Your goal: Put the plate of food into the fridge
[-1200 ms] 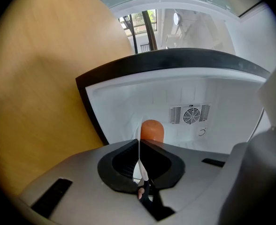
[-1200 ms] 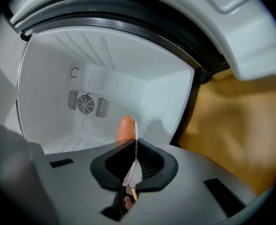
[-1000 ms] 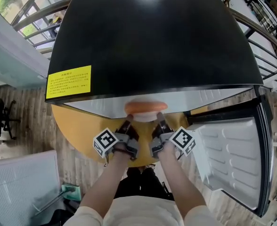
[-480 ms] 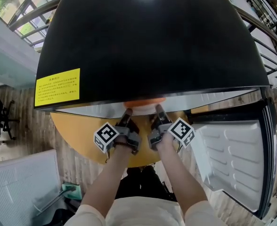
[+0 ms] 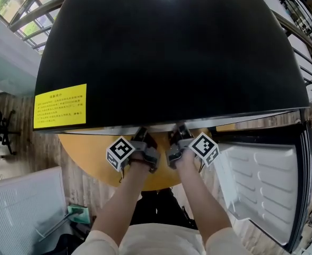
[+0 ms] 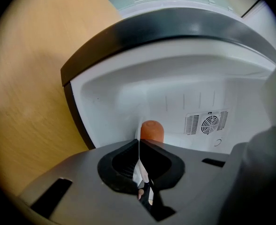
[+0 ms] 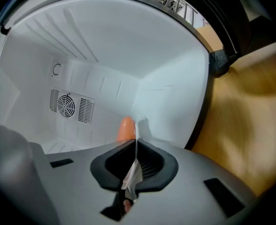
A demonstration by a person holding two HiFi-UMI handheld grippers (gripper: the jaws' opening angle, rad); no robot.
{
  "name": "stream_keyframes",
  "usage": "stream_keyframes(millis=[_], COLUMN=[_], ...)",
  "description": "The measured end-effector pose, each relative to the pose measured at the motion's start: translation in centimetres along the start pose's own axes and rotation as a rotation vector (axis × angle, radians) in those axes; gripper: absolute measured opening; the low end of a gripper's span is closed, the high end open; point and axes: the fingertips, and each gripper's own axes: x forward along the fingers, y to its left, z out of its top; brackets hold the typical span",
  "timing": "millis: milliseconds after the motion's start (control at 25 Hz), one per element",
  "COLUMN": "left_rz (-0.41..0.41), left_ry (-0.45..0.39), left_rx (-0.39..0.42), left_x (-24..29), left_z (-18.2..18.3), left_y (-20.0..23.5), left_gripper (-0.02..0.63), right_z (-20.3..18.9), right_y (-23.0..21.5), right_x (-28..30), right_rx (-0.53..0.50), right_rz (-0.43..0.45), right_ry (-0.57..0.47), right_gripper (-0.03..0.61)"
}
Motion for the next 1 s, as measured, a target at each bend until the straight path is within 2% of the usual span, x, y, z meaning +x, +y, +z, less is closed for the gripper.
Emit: stream_keyframes(millis=[480, 880, 1000], left_rz=[0.037, 0.045, 0.047], left_ry=[0.007, 0.010, 0.011], left_rx=[0.007, 0.034, 0.041], left_x=[0.49, 0.37, 0.16], left_z=[0.16, 0.10, 0.14], left_y=[0.39, 0.07, 0.05], left_gripper=[0.031, 0.032, 0.032], right_z=[-0.02, -0.17, -0.21], right_y=[-0.52, -0.23, 0.20], right_x=[0.52, 0.56, 0.58], right_rx=[-0.025, -0.112, -0.125], right_rz=[-0.022, -0.057, -0.043], right_ry=[-0.015, -0.018, -0.013], right_gripper=[0.034, 0.037, 0.072])
